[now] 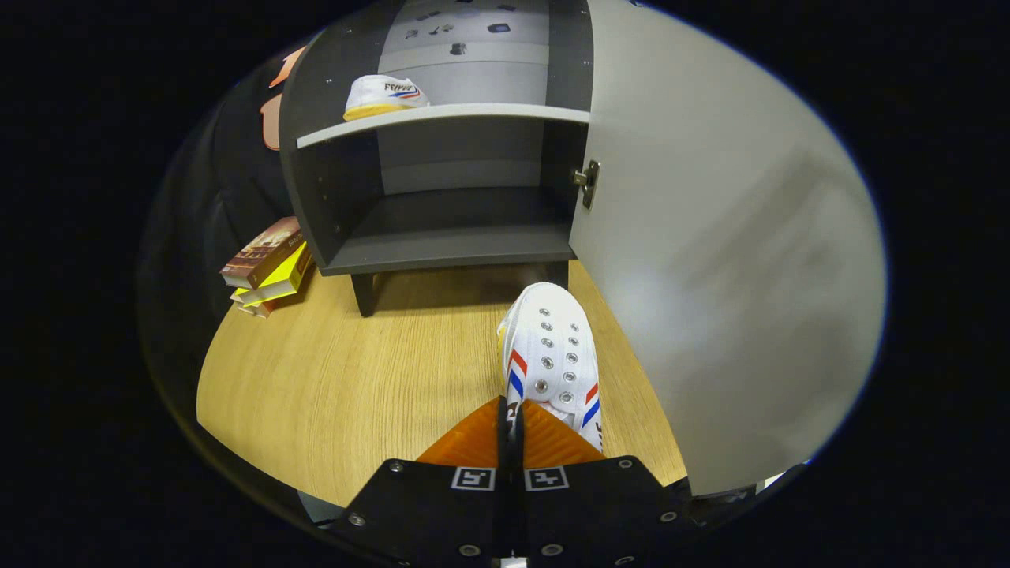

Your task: Open the shoe cabinet door, grab the shoes and put them into the shoe cabinet, then close the shoe cabinet door.

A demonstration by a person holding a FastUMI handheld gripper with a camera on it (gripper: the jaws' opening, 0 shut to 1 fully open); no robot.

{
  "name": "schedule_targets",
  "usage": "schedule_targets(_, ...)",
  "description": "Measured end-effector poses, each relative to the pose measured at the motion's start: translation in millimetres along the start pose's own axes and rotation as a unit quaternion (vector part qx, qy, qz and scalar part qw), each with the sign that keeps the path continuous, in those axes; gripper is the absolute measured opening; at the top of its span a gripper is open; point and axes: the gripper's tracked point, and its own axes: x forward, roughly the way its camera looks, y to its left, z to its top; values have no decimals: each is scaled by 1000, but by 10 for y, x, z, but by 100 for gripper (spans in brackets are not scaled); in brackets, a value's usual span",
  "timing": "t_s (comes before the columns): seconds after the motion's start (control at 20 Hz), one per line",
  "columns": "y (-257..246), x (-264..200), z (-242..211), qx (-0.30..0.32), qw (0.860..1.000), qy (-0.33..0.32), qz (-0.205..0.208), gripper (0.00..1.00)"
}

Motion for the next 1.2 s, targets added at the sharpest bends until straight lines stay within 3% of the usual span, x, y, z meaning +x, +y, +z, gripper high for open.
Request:
schedule_targets(0.7,-42,-1111,1591,-67,993,-93,-11,0)
schedule_targets(1.2,88,-832,2908,-109,986,-127,-5,0)
